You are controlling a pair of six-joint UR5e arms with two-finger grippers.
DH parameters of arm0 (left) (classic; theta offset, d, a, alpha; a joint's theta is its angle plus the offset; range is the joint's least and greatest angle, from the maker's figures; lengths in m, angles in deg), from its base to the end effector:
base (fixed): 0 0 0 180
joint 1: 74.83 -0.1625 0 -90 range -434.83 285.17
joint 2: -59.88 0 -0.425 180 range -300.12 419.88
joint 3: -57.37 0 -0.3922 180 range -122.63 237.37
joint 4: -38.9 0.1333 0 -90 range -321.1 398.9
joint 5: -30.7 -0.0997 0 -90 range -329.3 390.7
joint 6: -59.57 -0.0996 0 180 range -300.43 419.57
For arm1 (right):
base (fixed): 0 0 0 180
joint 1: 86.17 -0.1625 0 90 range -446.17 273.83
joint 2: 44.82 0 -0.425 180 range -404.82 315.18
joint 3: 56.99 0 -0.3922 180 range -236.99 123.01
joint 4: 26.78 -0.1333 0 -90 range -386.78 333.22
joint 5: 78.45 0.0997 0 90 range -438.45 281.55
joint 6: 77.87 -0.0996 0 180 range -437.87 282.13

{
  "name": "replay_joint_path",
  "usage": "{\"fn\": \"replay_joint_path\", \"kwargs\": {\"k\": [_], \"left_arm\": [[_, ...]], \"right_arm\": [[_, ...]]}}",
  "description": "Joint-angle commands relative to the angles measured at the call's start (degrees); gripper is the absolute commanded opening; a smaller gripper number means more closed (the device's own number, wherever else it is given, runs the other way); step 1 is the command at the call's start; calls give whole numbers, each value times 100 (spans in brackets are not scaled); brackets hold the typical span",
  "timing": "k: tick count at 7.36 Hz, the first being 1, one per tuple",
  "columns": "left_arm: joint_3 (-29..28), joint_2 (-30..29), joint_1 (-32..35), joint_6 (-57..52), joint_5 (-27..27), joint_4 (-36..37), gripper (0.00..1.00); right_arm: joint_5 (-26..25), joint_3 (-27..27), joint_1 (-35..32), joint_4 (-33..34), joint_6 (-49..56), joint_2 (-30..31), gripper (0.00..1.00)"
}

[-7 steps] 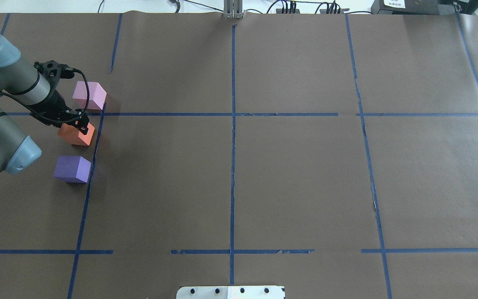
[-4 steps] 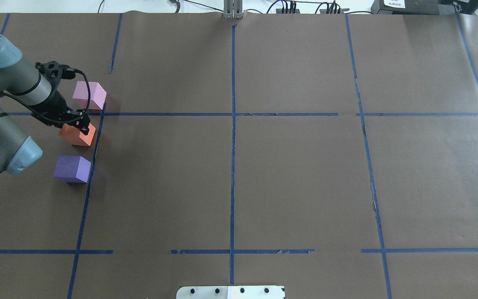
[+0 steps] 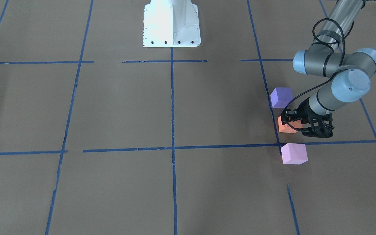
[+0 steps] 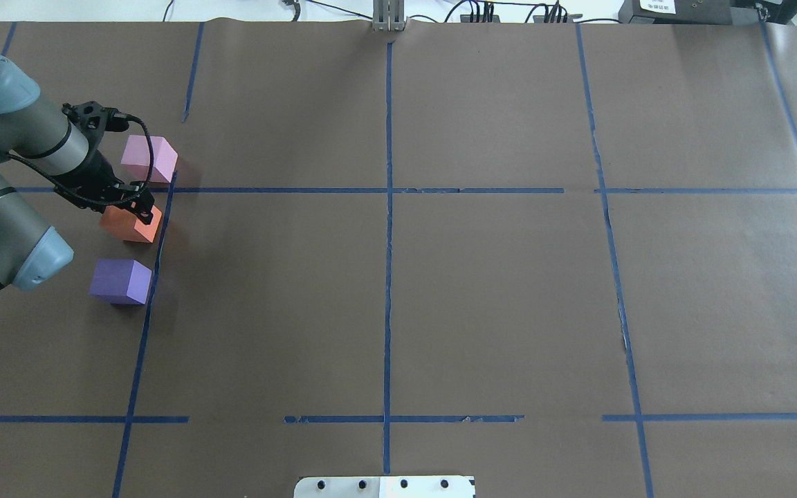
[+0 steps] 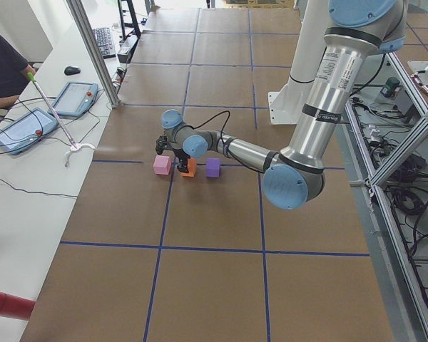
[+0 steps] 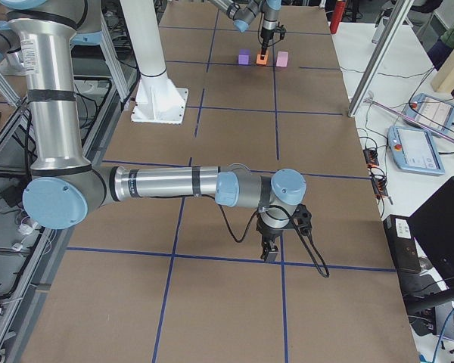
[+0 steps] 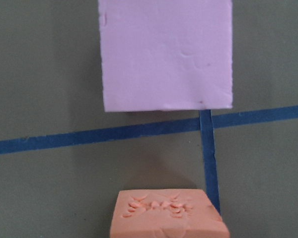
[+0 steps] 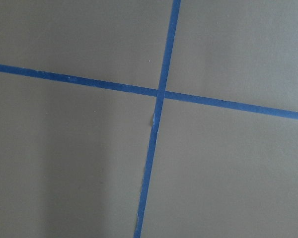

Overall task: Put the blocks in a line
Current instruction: 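Lower the orange cube into line between the pink and purple cubes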

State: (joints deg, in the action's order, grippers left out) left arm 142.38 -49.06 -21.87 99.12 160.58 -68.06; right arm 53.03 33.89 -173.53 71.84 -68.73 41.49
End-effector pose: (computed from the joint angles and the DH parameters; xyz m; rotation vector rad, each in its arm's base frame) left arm 0.3321 -0.5554 0.4843 -0.0146 0.8528 0.1466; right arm 0.0437 -0.5150 0.6368 -0.0265 -0.7272 -0.1709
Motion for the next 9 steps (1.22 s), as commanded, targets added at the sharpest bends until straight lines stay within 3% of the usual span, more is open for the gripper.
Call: {"fn": "replay_joint_path", "kwargs": {"k": [1, 3, 9], "left_arm": [[-10, -4, -23, 0, -7, 0, 90], [-11, -4, -23, 0, -7, 9, 99], [585, 74, 55, 448, -86, 306, 100]], "right_arm": [[0, 0, 0, 0, 0, 0, 100], [0, 0, 0, 0, 0, 0, 100], [0, 0, 0, 0, 0, 0, 100]]}}
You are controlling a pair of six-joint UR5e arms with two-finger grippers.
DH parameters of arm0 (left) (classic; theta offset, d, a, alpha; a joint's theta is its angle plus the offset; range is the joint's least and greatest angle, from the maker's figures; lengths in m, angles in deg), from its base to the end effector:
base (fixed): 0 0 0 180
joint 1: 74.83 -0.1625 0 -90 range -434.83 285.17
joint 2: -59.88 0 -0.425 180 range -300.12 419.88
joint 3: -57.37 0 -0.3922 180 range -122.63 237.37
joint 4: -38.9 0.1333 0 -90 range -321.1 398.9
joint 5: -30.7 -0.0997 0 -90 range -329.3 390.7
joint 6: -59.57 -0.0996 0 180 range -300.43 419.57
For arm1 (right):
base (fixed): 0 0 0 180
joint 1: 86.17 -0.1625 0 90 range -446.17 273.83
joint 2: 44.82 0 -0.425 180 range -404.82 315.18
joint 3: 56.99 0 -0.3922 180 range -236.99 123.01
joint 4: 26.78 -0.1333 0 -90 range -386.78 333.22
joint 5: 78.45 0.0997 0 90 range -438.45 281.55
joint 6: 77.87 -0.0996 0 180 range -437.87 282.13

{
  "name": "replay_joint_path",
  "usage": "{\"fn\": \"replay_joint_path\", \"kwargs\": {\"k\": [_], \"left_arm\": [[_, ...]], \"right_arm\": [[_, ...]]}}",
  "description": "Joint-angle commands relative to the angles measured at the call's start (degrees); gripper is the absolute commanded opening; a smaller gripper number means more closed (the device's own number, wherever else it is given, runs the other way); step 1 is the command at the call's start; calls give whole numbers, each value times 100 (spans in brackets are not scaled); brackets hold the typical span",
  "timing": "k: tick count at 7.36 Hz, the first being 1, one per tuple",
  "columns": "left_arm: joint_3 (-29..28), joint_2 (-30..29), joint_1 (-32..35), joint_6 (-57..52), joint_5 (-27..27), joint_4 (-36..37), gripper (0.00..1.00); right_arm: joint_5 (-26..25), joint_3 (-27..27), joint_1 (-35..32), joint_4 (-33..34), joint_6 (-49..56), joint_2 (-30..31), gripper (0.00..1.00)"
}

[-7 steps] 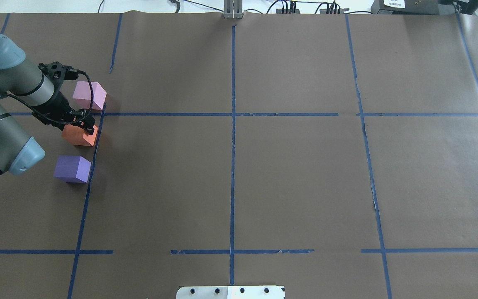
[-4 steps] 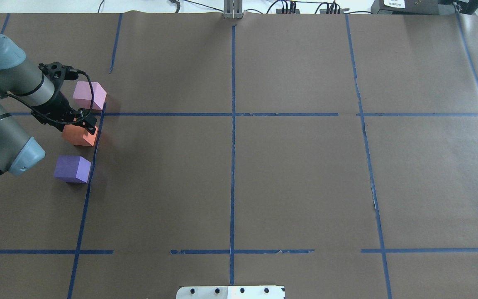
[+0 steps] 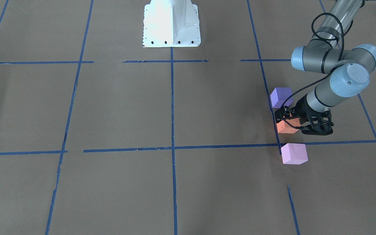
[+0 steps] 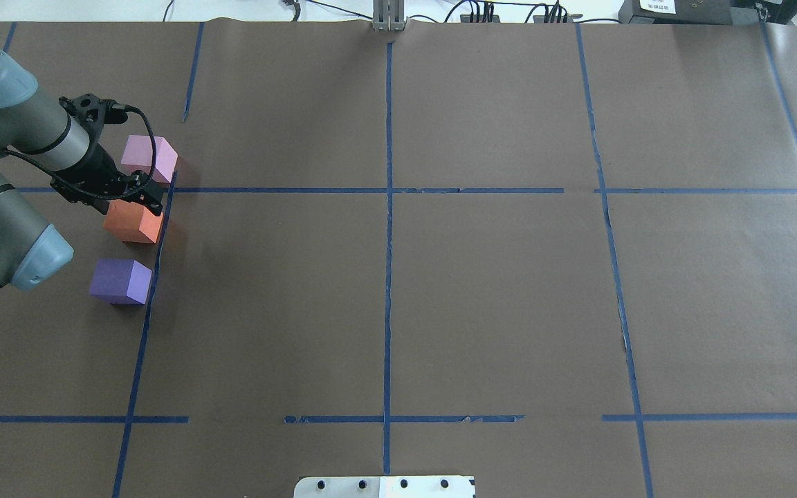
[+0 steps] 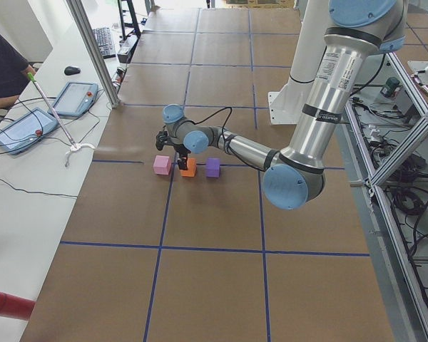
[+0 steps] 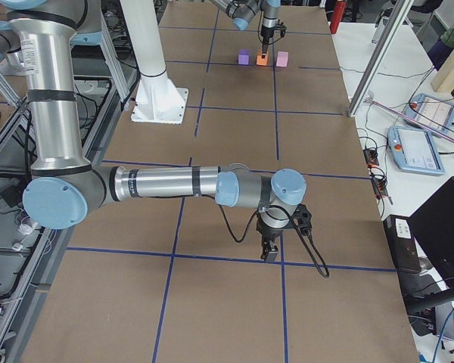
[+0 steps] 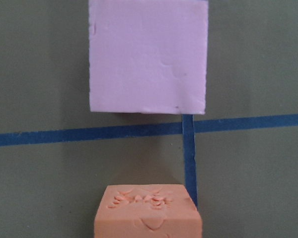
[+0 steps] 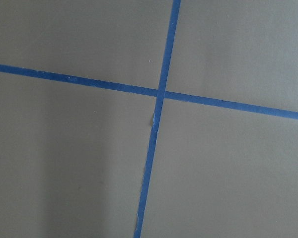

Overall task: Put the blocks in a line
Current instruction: 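Lower the orange cube into line between the pink and purple cubes, then open the left gripper and raise it away from the cubes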

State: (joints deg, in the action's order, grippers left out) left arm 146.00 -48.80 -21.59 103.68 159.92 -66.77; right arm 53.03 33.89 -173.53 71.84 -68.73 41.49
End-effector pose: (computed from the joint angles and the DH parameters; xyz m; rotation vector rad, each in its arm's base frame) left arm 0.3244 -0.5518 0.4589 -0.0107 0.8635 0.0767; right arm 0.0437 -0.5150 0.6368 -0.0265 -0.7272 -0.1709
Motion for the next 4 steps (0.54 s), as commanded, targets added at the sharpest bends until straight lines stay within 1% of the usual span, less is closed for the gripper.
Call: {"fn": "replay_joint_path", "kwargs": {"k": [1, 3, 4], "left_arm": [[521, 75, 98, -52, -29, 456, 100], [839, 67, 430, -79, -73, 800, 100], [1006, 188, 850, -392, -81, 889, 100]], "right_arm": [[0, 0, 0, 0, 0, 0, 100], [0, 0, 0, 0, 0, 0, 100], [0, 0, 0, 0, 0, 0, 100]]}}
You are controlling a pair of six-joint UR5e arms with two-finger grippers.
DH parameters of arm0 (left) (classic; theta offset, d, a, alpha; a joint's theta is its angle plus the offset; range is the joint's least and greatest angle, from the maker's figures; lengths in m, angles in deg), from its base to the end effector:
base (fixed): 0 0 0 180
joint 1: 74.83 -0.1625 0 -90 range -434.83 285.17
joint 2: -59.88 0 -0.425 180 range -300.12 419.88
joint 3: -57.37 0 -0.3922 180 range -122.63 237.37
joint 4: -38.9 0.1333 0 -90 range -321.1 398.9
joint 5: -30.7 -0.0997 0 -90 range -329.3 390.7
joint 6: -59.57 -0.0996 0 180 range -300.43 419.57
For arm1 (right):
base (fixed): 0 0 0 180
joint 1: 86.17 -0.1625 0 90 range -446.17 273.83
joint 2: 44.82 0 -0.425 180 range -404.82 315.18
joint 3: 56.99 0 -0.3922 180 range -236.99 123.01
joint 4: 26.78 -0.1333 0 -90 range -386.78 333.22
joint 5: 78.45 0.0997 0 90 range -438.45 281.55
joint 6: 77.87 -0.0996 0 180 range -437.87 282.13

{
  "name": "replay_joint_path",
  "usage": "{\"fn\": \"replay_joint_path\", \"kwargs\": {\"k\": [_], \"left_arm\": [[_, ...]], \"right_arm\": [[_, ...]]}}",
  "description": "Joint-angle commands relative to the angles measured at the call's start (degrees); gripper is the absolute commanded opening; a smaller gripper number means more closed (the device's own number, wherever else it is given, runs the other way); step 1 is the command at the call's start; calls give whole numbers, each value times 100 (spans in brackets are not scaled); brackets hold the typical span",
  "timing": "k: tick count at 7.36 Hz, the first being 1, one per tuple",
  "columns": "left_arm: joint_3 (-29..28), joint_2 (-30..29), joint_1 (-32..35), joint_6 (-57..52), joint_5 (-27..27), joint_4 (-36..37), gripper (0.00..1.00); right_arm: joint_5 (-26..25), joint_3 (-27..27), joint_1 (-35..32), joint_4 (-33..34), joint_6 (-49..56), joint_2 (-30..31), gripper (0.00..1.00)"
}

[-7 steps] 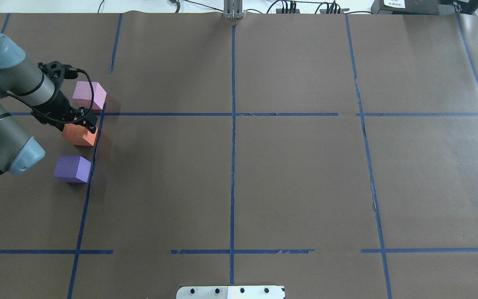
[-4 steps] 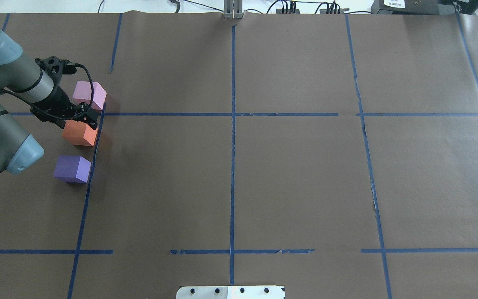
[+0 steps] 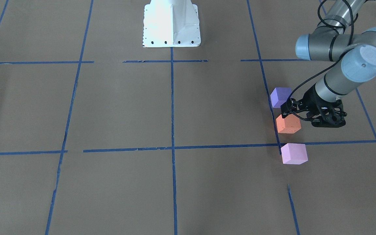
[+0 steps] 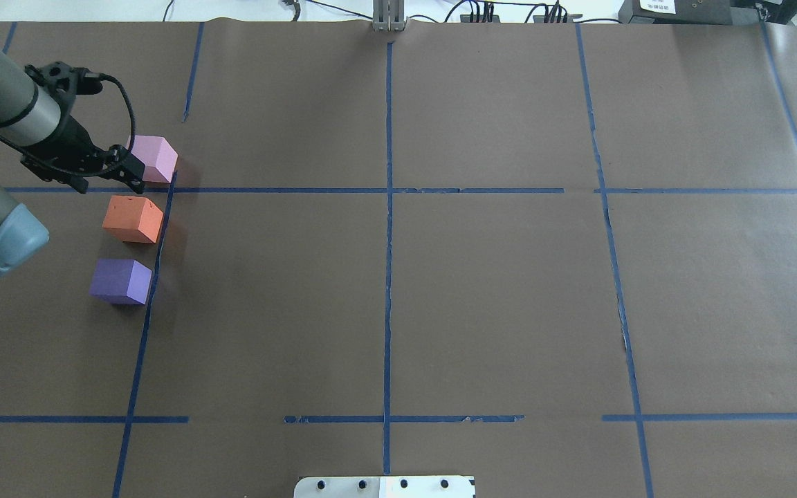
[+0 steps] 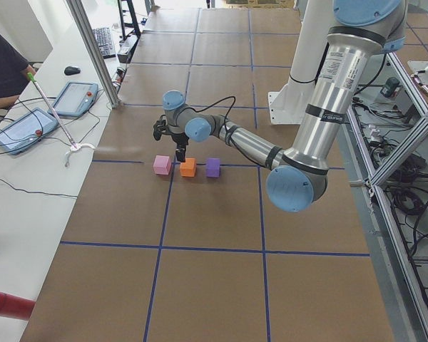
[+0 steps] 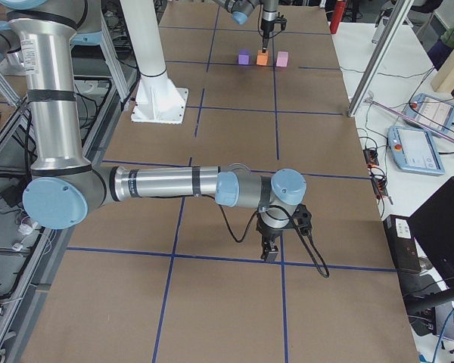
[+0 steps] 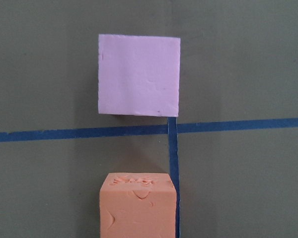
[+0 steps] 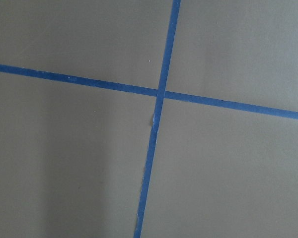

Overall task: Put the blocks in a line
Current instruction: 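Open the left gripper and raise it away from the cubes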

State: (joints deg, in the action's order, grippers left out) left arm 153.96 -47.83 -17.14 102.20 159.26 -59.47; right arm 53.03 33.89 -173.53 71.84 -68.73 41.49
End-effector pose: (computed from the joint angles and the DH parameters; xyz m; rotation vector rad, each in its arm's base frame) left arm 0.2673 -0.5559 0.4177 0.0370 0.8515 0.0227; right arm 0.0437 -0.5150 0.6368 -0.0265 -0.7272 -0.1709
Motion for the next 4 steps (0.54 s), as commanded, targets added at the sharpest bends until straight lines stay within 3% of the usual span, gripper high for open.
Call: {"fn": "replay_joint_path", "kwargs": {"k": [1, 4], "left_arm": [[351, 258, 844, -612, -6, 265, 100], [423, 1302, 1856, -2682, 82, 188, 100]], "right_arm": [[0, 0, 0, 0, 0, 0, 100], [0, 0, 0, 0, 0, 0, 100]]}}
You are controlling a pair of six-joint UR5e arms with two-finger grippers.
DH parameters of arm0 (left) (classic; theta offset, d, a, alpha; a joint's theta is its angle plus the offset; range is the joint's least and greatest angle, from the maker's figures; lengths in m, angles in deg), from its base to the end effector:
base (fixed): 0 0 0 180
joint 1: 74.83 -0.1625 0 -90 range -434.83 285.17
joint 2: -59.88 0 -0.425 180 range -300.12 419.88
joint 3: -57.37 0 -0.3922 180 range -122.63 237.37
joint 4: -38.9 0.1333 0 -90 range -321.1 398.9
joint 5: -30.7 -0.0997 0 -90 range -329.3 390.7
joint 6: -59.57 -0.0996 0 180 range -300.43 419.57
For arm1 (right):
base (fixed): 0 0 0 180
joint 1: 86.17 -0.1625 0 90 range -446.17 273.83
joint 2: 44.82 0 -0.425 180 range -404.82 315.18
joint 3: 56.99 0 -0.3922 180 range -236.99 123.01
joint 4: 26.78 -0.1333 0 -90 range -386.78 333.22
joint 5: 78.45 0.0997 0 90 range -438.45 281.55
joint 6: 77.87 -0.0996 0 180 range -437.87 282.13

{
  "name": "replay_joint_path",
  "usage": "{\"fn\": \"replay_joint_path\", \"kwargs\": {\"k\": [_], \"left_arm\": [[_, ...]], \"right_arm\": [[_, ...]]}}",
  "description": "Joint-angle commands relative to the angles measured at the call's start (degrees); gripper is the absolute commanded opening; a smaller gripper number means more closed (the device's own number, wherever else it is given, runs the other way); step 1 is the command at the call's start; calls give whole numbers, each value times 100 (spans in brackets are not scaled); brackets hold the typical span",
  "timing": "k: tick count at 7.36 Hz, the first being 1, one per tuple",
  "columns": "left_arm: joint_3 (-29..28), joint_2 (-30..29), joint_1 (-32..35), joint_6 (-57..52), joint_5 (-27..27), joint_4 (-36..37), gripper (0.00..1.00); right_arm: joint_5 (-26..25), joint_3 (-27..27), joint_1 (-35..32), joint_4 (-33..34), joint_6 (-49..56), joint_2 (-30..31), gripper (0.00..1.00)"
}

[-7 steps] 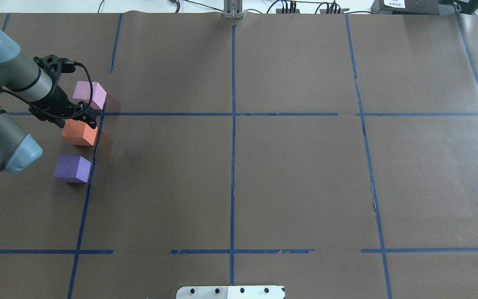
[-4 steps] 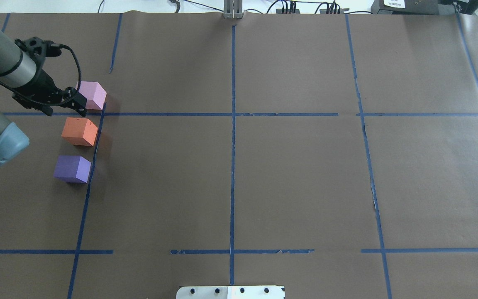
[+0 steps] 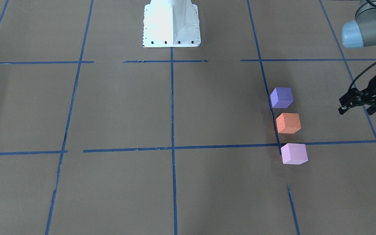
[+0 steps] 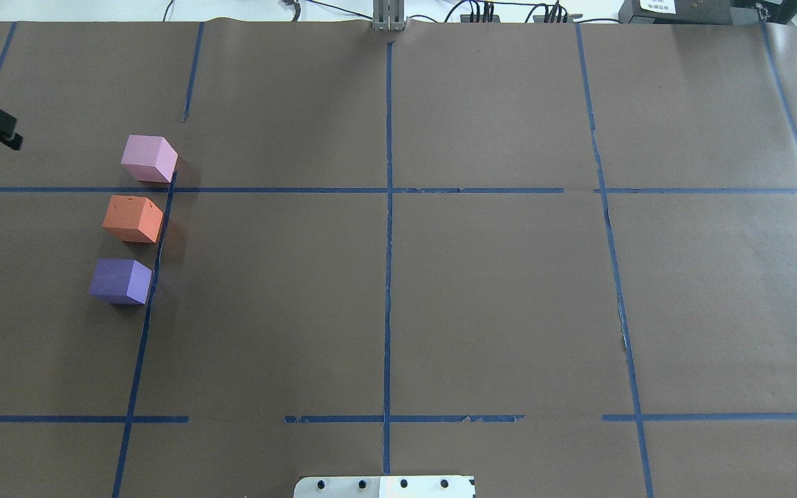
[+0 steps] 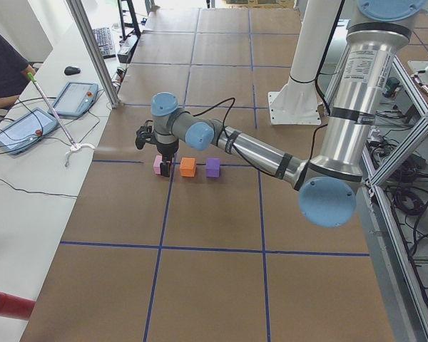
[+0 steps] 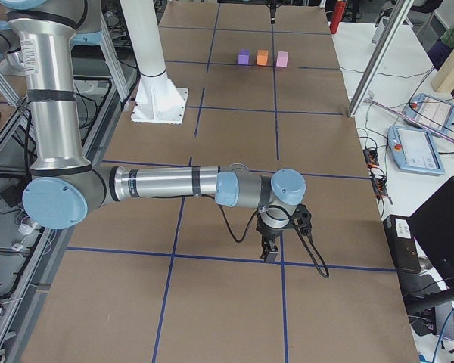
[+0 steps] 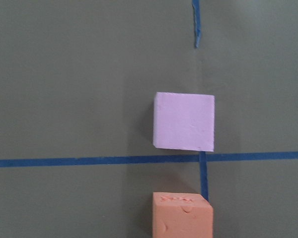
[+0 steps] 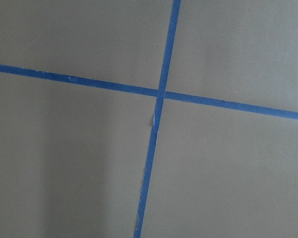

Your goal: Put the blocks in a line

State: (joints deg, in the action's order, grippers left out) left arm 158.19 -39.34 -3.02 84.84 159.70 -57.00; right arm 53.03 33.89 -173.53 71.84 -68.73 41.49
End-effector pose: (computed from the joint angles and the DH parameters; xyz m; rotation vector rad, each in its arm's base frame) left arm 0.1077 -0.5541 0.4736 0.1563 0.7816 0.0371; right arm 0.0437 -0.5150 0.6368 -0.0265 -0.7272 -0.1709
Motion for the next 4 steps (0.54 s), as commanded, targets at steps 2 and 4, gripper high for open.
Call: {"fn": "replay_joint_path", "kwargs": {"k": [2, 4], "left_arm": [[-202, 999, 797, -1795, 47, -585, 100], [-614, 1597, 887, -1833, 717, -1674, 100]], "right_arm": [[0, 0, 0, 0, 0, 0, 100], [0, 0, 0, 0, 0, 0, 100]]}}
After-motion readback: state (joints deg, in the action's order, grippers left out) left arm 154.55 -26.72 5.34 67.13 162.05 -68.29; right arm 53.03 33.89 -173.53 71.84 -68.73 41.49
